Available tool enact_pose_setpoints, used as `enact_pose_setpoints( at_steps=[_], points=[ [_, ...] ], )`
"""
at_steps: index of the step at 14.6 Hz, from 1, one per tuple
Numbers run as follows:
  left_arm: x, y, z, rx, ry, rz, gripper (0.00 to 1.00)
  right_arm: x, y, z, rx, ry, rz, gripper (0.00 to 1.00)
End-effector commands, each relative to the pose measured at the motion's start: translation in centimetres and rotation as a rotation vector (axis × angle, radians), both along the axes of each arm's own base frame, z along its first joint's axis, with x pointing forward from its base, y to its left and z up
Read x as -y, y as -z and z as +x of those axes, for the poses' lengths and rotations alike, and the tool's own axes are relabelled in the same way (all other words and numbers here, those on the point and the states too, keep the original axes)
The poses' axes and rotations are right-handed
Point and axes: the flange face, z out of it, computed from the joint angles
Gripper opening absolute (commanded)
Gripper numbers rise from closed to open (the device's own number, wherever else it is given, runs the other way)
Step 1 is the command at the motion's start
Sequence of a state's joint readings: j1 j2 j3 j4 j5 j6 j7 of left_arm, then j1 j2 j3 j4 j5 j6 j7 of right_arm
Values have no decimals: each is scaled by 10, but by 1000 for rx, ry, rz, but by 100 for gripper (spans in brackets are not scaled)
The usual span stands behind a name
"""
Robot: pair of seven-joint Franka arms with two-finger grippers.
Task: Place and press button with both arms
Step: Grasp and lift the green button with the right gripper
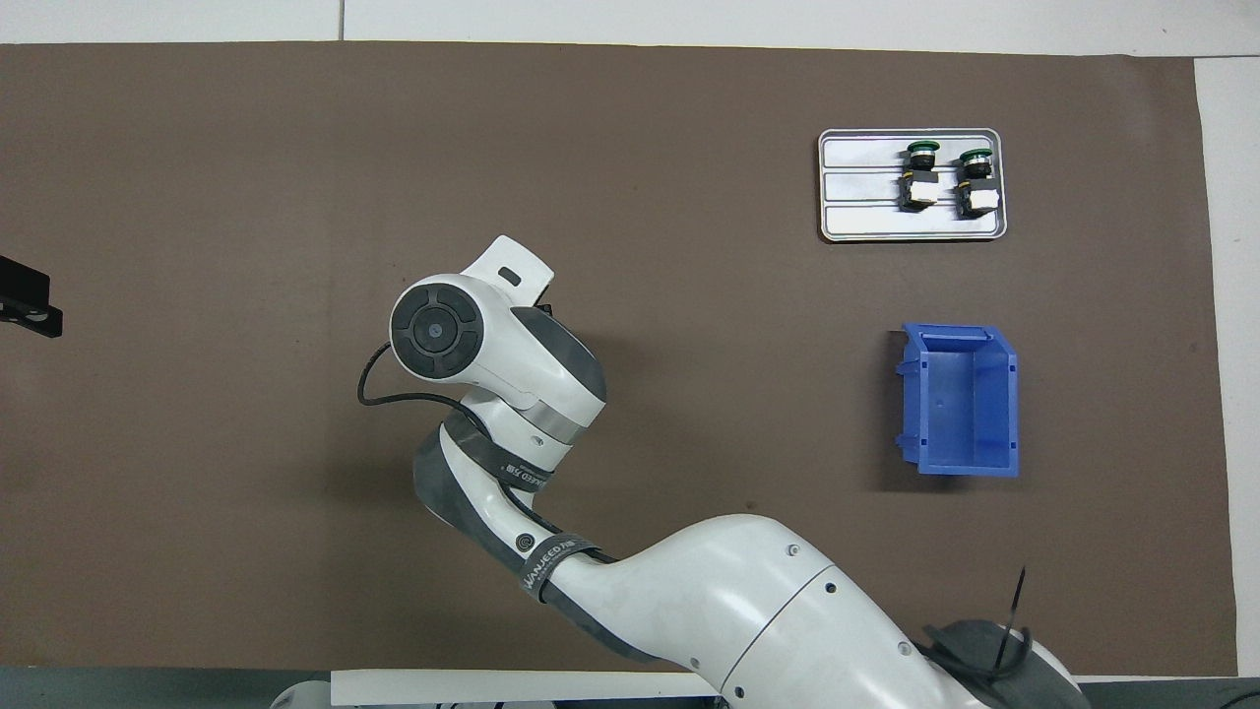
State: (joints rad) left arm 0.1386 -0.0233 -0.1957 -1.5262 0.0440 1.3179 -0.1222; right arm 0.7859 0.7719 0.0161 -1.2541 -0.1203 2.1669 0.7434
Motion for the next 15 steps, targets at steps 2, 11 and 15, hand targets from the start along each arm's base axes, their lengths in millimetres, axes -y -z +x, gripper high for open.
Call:
enact_pose_setpoints(
  at_steps=[2, 11, 15],
  points=[
    [-3, 1, -5, 6, -6, 15, 100, 45, -50, 25, 10, -18, -29, 0],
    [-2, 1, -5, 6, -4, 15, 100, 416, -152, -43, -57, -103, -18, 0],
    [-2, 1, -5, 6, -4, 15, 100, 505, -132, -59, -94, -104, -28, 1]
  ],
)
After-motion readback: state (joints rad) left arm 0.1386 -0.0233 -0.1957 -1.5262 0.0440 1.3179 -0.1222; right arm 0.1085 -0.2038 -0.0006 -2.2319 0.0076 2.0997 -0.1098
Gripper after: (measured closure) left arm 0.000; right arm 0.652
